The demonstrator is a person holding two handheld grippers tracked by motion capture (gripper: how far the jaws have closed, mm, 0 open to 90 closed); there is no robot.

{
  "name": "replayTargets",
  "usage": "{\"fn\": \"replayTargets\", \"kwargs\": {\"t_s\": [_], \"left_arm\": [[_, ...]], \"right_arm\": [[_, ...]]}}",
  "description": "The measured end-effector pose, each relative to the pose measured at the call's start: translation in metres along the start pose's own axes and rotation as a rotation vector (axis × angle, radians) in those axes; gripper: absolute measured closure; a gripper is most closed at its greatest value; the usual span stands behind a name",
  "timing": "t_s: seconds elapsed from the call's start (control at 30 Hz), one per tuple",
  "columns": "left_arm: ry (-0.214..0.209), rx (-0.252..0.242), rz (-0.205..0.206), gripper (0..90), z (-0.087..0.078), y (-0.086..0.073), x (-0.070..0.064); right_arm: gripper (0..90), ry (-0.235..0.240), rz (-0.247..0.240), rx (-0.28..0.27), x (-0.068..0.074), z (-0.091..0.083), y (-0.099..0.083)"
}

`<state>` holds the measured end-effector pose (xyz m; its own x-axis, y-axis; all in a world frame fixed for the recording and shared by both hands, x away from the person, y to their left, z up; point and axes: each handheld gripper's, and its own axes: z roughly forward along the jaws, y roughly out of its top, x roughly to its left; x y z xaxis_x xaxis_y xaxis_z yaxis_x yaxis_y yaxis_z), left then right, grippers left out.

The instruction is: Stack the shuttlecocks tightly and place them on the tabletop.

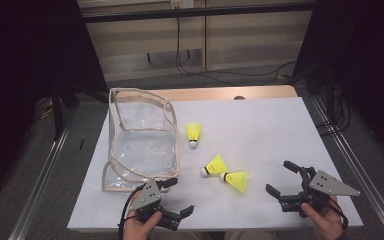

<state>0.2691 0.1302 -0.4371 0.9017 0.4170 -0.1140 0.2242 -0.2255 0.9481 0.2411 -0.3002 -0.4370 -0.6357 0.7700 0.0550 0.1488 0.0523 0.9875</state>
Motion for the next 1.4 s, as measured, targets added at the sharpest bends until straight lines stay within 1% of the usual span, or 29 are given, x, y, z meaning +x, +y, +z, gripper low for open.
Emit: {"fn": "replayTargets", "kwargs": {"t_s": [0.13,0.23,0.3,0.43,0.6,0.67,0.73,0.8,0.93,1.0,1.07,1.1,1.13,1.2,1.23,1.27,1.33,1.4], "left_arm": [[-0.007,0.004,0.005,3.0,0.004,0.001,-0.003],[0.010,0.002,0.001,3.0,0.007,0.002,-0.005],[0.012,0.002,0.005,3.0,0.009,0.004,-0.007],[0.002,-0.006,0.004,2.9,0.015,0.007,-0.011],[0.004,-0.014,-0.010,2.8,0.021,0.009,-0.014],[0.018,-0.002,0.002,2.8,0.025,0.010,-0.016],[0.024,0.002,0.011,2.8,0.029,0.011,-0.019],[0.017,-0.005,0.009,2.8,0.032,0.013,-0.021],[0.028,-0.011,0.009,2.8,0.038,0.017,-0.025],[0.034,-0.016,-0.002,2.8,0.041,0.018,-0.027],[0.045,-0.011,0.000,2.8,0.046,0.018,-0.028],[0.049,-0.010,-0.005,2.8,0.048,0.019,-0.029],[0.047,-0.011,-0.004,2.8,0.049,0.020,-0.029],[0.057,-0.018,-0.015,2.5,0.053,0.021,-0.031],[0.063,-0.016,-0.012,1.8,0.053,0.022,-0.030],[0.065,-0.021,-0.024,1.6,0.055,0.022,-0.030],[0.078,-0.023,-0.029,1.8,0.056,0.023,-0.029],[0.080,-0.025,-0.031,1.6,0.057,0.022,-0.030]], "right_arm": [[2.8,-0.003,-0.006,-0.003,-0.001,-0.001,0.000],[2.9,-0.003,-0.005,-0.008,-0.001,-0.001,0.000],[2.9,-0.004,-0.008,-0.007,-0.001,-0.001,0.000],[2.9,-0.004,-0.008,-0.006,0.000,-0.001,0.001],[2.9,-0.002,-0.005,-0.005,0.000,-0.001,0.001],[3.0,-0.001,-0.008,-0.006,0.000,0.000,0.001],[3.0,-0.001,-0.006,-0.006,0.000,0.000,0.001],[3.0,0.000,-0.005,-0.005,0.000,-0.001,0.001],[3.0,-0.003,-0.003,-0.004,0.000,-0.001,0.001],[3.0,-0.005,-0.005,-0.006,0.000,-0.001,0.001],[3.0,-0.003,-0.008,-0.006,-0.001,0.000,0.001],[3.0,-0.004,-0.007,-0.004,-0.001,0.000,0.001],[3.0,-0.005,-0.006,-0.004,-0.001,0.000,0.001],[3.0,-0.004,-0.007,-0.004,-0.001,0.000,0.000],[3.0,-0.003,-0.008,-0.004,-0.001,0.000,0.001],[3.0,-0.002,-0.008,-0.005,-0.001,0.000,0.001],[3.0,-0.002,-0.006,-0.006,-0.001,-0.001,0.000],[3.0,-0.001,-0.003,-0.004,-0.001,-0.001,0.000]]}}
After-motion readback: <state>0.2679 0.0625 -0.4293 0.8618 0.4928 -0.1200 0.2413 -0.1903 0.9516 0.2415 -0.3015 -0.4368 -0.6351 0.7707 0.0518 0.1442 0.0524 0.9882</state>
